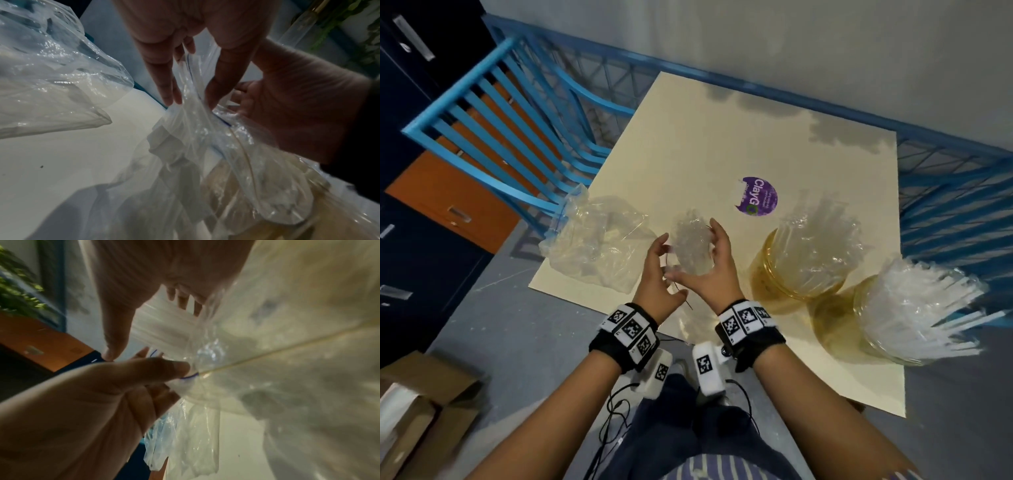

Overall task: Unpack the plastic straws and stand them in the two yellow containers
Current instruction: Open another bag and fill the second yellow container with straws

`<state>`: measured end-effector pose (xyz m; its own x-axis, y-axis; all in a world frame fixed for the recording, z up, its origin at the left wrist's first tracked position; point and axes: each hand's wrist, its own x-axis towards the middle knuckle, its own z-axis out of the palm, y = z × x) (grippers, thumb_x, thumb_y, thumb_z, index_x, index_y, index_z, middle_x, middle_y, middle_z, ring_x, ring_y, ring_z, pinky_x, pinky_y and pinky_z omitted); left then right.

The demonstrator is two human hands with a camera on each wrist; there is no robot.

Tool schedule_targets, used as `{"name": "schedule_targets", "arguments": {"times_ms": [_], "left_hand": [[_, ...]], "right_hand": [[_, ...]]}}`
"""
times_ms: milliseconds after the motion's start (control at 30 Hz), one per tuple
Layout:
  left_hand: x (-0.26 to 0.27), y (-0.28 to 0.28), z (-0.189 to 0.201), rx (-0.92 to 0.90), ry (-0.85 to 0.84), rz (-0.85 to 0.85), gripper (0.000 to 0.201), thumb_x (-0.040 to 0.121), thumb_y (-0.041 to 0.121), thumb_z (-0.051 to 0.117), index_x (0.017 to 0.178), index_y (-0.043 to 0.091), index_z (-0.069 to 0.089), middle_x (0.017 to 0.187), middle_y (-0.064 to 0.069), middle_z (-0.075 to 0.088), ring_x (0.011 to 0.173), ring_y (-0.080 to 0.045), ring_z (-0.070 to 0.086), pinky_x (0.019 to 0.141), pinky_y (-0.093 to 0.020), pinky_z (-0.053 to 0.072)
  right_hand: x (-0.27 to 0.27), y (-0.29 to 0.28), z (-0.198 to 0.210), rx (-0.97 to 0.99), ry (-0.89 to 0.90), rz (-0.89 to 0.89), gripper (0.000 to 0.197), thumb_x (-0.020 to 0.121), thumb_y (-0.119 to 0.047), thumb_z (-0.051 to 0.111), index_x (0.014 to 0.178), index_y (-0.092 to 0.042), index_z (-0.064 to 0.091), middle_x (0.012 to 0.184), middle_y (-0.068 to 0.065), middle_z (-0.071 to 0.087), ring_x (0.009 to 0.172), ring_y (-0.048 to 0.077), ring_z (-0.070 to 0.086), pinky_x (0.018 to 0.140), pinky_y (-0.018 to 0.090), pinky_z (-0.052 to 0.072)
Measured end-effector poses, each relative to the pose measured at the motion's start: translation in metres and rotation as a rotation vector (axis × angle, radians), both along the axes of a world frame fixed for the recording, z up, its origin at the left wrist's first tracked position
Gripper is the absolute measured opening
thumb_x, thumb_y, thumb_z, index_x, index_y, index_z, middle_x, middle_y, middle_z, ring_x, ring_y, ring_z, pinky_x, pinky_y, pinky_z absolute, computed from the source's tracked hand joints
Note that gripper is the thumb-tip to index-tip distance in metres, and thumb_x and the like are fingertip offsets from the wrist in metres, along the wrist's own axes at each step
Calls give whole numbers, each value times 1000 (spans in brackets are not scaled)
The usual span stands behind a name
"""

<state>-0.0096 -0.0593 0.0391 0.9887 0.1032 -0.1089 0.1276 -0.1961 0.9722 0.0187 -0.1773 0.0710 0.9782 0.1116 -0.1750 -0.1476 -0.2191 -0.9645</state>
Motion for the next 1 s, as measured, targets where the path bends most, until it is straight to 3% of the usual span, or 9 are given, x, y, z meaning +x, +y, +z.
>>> {"name": "schedule_targets", "arguments": {"times_ms": [67,167,267,400,500,700,800,900,1000], "left_hand": [[-2,-1,-3,45,13,-54,84,68,-9,60,141,12,23,120,15,34,106,15,44,85,-16,50],[-6,2,-9,134,-37,-136,70,61,-1,43,131,4,38,120,4,34,114,-9,41,98,-20,41],[-2,9,-9,168,-74,-188,71,57,-4,36,127,12,44,117,0,38,110,-6,41,98,-8,35],[1,13,-4,170,-80,-295,78,56,-7,33,124,28,45,112,-2,44,102,11,42,98,-2,28],[0,14,-6,136,-39,-276,77,58,-4,34,123,36,43,110,9,43,109,3,46,98,-13,37],[11,17,-4,-26,84,-48,64,76,-8,51,125,30,37,102,8,40,94,-12,55,65,-10,48],[18,25,-2,-53,50,2,64,77,-19,51,117,28,36,105,3,45,86,-9,60,64,-11,47],[20,28,1,-89,-17,42,69,75,-22,54,104,37,33,114,0,44,77,-4,67,67,-16,52],[21,28,4,-101,-23,24,66,78,-20,53,99,41,36,124,-2,40,84,-17,67,63,-21,57]], "right_hand": [[3,6,-5,10,31,-48,98,47,-27,91,123,-48,34,135,-2,44,128,16,43,108,41,40],[9,11,-11,-32,17,-123,81,42,-40,85,112,-44,45,126,3,53,121,22,50,102,40,46],[16,8,-4,15,30,-191,54,59,-17,85,103,-22,53,101,0,63,97,16,62,89,22,50],[27,-1,9,139,73,-322,34,72,1,71,100,-16,59,97,5,67,88,16,66,86,27,52],[36,-6,12,126,92,-297,31,73,1,70,99,-11,61,87,-2,68,72,-1,65,75,19,51],[30,-9,24,140,56,-267,37,73,1,72,107,-5,59,102,6,67,89,11,65,80,12,51],[30,-18,42,186,5,-318,41,74,2,71,113,5,59,101,9,68,87,4,66,78,11,52],[29,-30,73,305,-73,-396,37,70,0,72,105,8,62,99,16,70,89,14,68,82,21,54],[26,-44,105,455,-122,-484,21,69,2,70,88,-7,66,78,-2,74,79,14,68,89,38,51]]}}
